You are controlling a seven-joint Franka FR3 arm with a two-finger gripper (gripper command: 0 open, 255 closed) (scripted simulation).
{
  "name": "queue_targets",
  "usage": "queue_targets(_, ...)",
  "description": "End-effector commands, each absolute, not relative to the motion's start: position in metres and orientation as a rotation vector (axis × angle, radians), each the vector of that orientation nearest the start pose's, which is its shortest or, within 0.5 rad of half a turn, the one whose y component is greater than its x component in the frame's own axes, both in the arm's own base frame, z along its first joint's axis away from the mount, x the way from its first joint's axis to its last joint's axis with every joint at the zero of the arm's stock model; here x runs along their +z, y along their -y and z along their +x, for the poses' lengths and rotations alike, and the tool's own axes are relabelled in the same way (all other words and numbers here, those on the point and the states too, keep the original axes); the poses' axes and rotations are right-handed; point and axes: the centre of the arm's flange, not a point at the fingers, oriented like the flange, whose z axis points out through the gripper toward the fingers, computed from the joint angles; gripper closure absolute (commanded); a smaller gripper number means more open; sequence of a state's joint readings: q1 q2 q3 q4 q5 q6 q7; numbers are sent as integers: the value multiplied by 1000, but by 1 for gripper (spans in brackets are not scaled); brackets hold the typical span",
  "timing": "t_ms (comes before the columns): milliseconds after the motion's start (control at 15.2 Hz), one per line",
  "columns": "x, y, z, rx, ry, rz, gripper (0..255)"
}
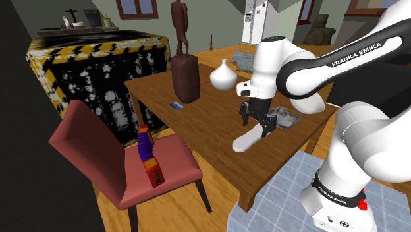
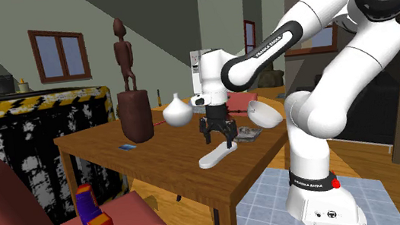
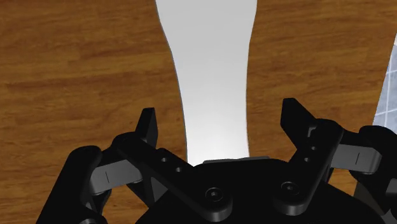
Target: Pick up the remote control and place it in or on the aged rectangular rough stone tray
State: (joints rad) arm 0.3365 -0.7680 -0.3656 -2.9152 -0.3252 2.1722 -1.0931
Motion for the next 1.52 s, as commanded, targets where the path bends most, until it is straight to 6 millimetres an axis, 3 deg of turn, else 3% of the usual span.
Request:
queue_targets(0,349,-1,301,-6,1979,-2468,0)
queue_targets(198,330,-1,302,-6,1979,-2468,0)
queue_targets(726,331,-1,302,-6,1979,-2468,0)
queue_targets(792,331,-1,302,-6,1979,-2468,255)
queue_targets(1452,336,-1,302,-6,1979,-2468,255)
